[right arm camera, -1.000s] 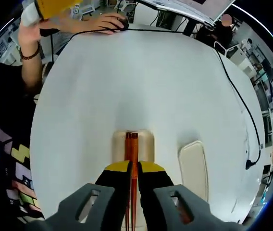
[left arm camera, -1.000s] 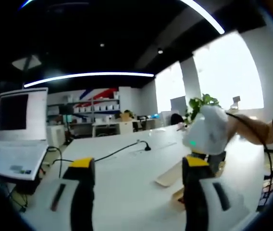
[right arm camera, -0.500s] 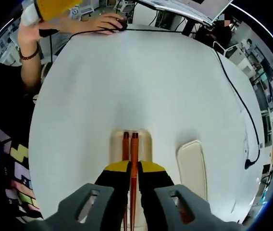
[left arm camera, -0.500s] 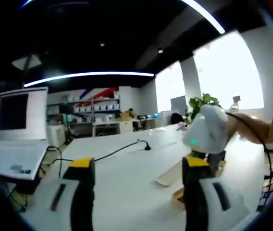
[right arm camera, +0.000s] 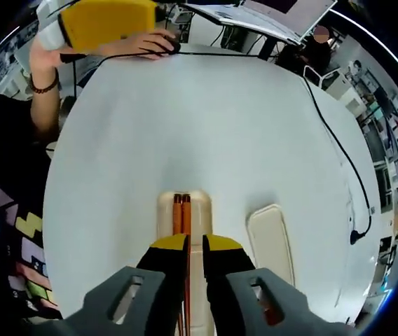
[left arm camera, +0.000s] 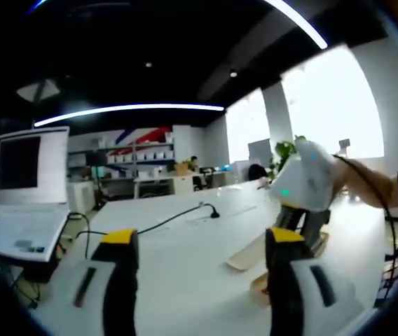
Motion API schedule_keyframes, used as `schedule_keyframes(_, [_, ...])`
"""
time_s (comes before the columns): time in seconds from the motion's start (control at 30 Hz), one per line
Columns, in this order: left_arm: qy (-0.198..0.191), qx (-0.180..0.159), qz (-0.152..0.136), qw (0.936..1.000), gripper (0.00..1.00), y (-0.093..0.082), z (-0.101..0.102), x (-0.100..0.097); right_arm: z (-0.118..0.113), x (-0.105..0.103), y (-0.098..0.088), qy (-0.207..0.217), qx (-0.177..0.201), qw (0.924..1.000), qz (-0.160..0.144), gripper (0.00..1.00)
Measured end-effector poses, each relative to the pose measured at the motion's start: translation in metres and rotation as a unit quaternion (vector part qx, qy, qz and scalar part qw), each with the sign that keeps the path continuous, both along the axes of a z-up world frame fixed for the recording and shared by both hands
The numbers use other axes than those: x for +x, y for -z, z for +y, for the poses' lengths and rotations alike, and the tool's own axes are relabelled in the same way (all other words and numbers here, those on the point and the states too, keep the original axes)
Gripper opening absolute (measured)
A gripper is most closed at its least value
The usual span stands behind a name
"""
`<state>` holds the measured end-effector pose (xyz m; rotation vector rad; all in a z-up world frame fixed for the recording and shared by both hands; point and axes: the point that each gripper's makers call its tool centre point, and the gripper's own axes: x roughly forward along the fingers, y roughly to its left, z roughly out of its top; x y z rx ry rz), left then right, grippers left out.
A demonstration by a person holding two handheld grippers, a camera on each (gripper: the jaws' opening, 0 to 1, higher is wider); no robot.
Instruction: Arrange the utensils inside the cutlery case until each visible utensil rests in its matching compartment.
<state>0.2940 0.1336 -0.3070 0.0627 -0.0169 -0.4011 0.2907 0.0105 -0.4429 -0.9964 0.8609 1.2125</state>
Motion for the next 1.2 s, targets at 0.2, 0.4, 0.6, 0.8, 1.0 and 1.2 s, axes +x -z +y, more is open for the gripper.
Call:
schedule_keyframes(0.2, [0.000, 0.002, 0.001, 1.0000, 0.78, 0.002, 0.000, 0.000, -0.001, 0.000, -0.009, 0.004, 0.013, 0.9999, -0.005, 0.06])
schedule_keyframes(0.4, [0.003, 0.004, 0.000, 1.0000, 0.78, 0.002, -0.004, -0.001, -0.006, 0.011, -0.022, 0.013, 0.010, 0.9998, -0.012, 0.06])
schedule_keyframes(0.6, [0.011, 0.007, -0.003, 0.9999, 0.78, 0.002, -0.010, -0.002, -0.026, 0.016, -0.030, 0.035, 0.015, 0.9991, -0.019, 0.06])
schedule_keyframes(0.8, [0.014, 0.008, 0.001, 0.9999, 0.78, 0.006, -0.012, 0.000, -0.061, 0.028, -0.041, 0.068, 0.019, 0.9971, -0.027, 0.06])
schedule_keyframes(1.0, [0.017, 0.011, 0.009, 0.9998, 0.78, 0.012, -0.017, 0.003, -0.097, 0.051, -0.047, 0.111, 0.019, 0.9933, -0.028, 0.05])
schedule_keyframes(1.2, [0.032, 0.004, 0.017, 0.9993, 0.77, 0.015, -0.025, 0.004, -0.131, 0.057, -0.041, 0.137, 0.017, 0.9902, -0.020, 0.05])
